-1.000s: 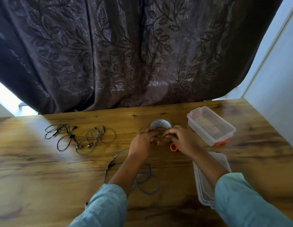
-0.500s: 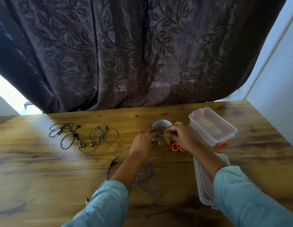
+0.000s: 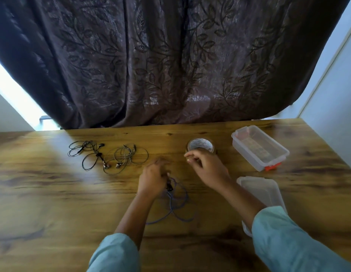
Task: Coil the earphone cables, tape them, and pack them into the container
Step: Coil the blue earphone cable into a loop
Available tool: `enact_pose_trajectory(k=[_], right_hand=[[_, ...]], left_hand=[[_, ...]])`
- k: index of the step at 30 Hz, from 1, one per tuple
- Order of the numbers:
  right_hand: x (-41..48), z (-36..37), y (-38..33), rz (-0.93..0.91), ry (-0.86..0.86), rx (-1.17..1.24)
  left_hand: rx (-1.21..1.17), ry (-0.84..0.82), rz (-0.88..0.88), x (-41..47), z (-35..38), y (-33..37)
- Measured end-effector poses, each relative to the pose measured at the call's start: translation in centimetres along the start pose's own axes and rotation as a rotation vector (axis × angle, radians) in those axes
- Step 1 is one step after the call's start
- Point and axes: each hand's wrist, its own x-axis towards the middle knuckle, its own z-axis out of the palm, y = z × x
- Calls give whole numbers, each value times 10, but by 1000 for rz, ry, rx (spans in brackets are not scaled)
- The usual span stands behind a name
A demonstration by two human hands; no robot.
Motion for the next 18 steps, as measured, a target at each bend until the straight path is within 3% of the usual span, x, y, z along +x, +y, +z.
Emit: enact_pose_trajectory(k=[5,11,18], right_hand=[[-3,44,-25,-1,-223,-40],[-1,75,-25,71,-362,-221],[5,91,-27,126,-266,-257]], left_hand=[[5,-8,-276,-24,-15,-41],[32,-53,-326,-43,-27,-54],[154,-82,-317,-46,-37,-49]])
